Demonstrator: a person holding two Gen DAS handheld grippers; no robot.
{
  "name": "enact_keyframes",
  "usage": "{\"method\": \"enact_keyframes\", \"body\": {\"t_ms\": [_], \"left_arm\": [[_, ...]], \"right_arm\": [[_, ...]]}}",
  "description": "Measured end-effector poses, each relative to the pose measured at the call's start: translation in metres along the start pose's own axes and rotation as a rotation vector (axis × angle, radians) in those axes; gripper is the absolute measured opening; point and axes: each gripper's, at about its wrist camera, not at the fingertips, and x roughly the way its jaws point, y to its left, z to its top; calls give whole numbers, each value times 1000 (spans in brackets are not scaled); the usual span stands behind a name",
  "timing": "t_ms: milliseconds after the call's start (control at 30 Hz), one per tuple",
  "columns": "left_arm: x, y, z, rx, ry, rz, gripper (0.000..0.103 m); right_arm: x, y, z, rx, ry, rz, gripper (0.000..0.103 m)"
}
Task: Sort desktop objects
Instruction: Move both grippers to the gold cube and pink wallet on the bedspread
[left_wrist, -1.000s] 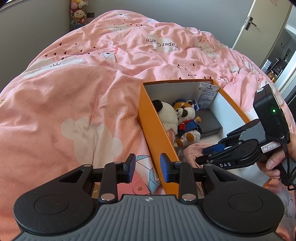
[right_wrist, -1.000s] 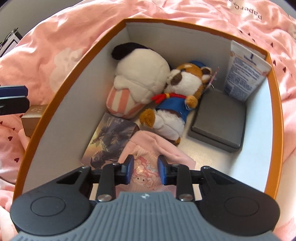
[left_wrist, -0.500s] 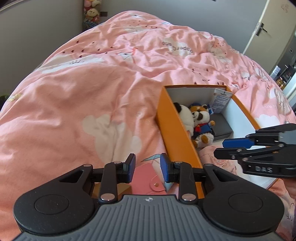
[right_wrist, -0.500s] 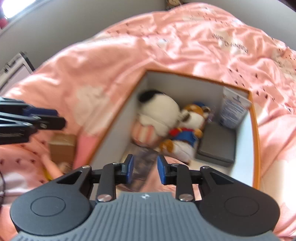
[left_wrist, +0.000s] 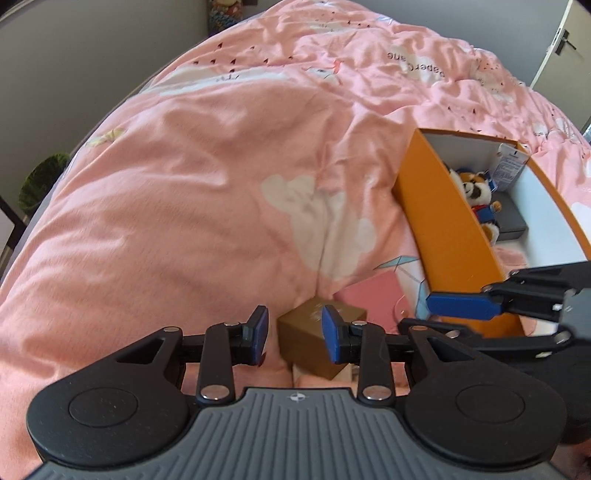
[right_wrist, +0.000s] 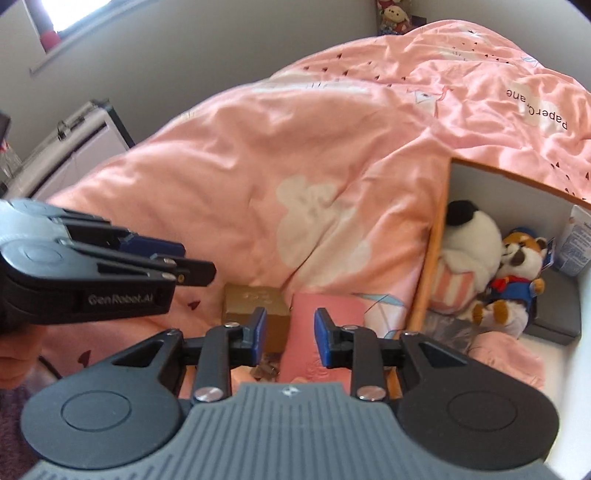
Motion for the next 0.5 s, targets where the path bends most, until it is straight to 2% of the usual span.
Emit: {"method": "enact_keyframes", "body": {"t_ms": [200,500], "left_arm": [[9,10,-5,-42,18,-28,37],[26,14,-6,-72,73,18,37]], "right_arm": [[43,23,-16,-23,76,-145,31],[70,31,-28,-43,87,-242,41]]}}
